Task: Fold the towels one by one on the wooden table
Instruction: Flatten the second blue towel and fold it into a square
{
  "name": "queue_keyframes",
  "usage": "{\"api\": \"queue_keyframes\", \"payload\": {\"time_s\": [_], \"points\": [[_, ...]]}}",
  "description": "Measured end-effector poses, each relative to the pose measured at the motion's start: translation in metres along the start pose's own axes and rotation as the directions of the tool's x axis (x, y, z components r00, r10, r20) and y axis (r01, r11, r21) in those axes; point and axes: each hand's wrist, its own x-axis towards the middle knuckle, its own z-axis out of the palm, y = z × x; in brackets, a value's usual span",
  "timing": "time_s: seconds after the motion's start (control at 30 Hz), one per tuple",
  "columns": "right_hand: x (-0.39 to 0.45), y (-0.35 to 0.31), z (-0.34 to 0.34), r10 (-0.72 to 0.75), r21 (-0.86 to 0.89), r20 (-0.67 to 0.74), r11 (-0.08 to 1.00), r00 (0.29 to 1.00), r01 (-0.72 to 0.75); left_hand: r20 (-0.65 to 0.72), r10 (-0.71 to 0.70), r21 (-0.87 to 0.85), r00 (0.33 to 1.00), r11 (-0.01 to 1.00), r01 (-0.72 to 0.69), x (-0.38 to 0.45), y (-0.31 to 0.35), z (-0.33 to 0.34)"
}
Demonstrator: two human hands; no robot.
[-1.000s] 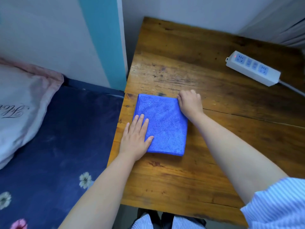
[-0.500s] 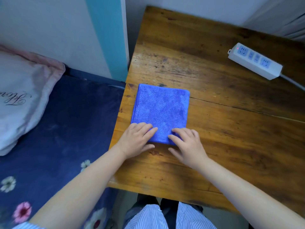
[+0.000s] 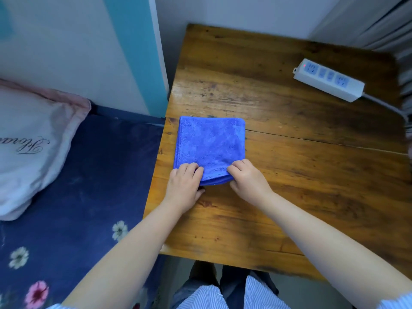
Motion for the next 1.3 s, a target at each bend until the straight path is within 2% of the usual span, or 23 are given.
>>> {"api": "queue_keyframes", "payload": {"time_s": [0.1,0.17,0.27,0.47,0.53,0.63,0.7,0.8,0.97,1.1,1.3], "points": [[-0.002,0.000,-0.016,0.032,0.099,-0.003,0.995,0.999,-0.031,-0.053,-0.052,-0.048,0.997,0.998,0.050,-0.004,0.000,0.002],[-0.009,0.003,-0.027,0.061,0.145,-0.003,0.988,0.998,-0.060,-0.073,-0.039,-0.053,0.997,0.998,0.035,-0.007,0.000,0.000],[-0.024,0.007,-0.041,0.079,0.159,0.024,0.984,0.997,-0.082,-0.078,0.049,-0.047,0.996,0.998,-0.053,-0.012,0.002,-0.010],[-0.059,0.011,-0.075,0.191,0.199,0.076,0.959,0.979,-0.202,-0.172,0.252,-0.158,0.952,0.947,-0.279,-0.012,0.015,-0.045],[-0.067,0.010,-0.090,0.185,0.180,0.076,0.964,0.980,-0.196,-0.175,0.267,-0.180,0.947,0.938,-0.298,-0.012,0.020,-0.063],[-0.072,0.003,-0.112,0.182,0.154,0.087,0.969,0.980,-0.193,-0.104,0.244,-0.201,0.964,0.944,-0.261,-0.013,0.025,-0.091],[-0.068,-0.001,-0.125,0.140,0.156,0.092,0.976,0.986,-0.154,-0.086,0.176,-0.214,0.981,0.958,-0.191,-0.021,0.028,-0.111],[-0.053,-0.013,-0.148,0.079,0.141,0.107,0.986,0.991,-0.094,-0.020,0.003,-0.248,1.000,0.969,-0.008,-0.038,0.031,-0.139],[-0.032,-0.059,-0.168,-0.123,0.109,0.191,0.989,0.974,0.104,0.022,-0.241,-0.222,0.970,0.945,0.240,-0.108,0.029,-0.167],[-0.017,-0.119,-0.160,-0.300,0.082,0.230,0.954,0.926,0.288,0.009,-0.456,-0.288,0.890,0.851,0.438,-0.181,0.025,-0.177],[-0.022,-0.246,-0.133,-0.511,0.013,0.327,0.844,0.795,0.537,0.026,-0.705,-0.337,0.708,0.661,0.671,-0.314,0.006,-0.189]]}}
